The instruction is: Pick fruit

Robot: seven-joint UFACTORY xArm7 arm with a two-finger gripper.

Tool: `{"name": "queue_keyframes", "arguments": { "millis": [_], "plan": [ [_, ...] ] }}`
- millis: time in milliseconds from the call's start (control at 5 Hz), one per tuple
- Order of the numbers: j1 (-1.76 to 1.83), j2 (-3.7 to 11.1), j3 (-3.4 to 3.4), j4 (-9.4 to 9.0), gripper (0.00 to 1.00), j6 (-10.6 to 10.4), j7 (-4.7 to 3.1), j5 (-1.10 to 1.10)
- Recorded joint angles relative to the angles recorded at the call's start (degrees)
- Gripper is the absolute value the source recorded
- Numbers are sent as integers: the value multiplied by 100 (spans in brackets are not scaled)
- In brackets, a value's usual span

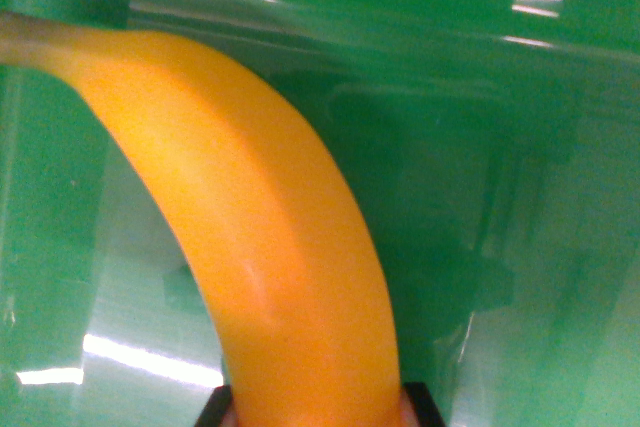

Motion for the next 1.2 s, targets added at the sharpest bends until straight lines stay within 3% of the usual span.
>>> {"name": "queue_keyframes", "arguments": {
  "millis": [600,1200],
  "plan": [
    [-1,-34,1,49,100,84,0,2],
    [-4,-144,3,206,100,350,-1,8]
  ]
}}
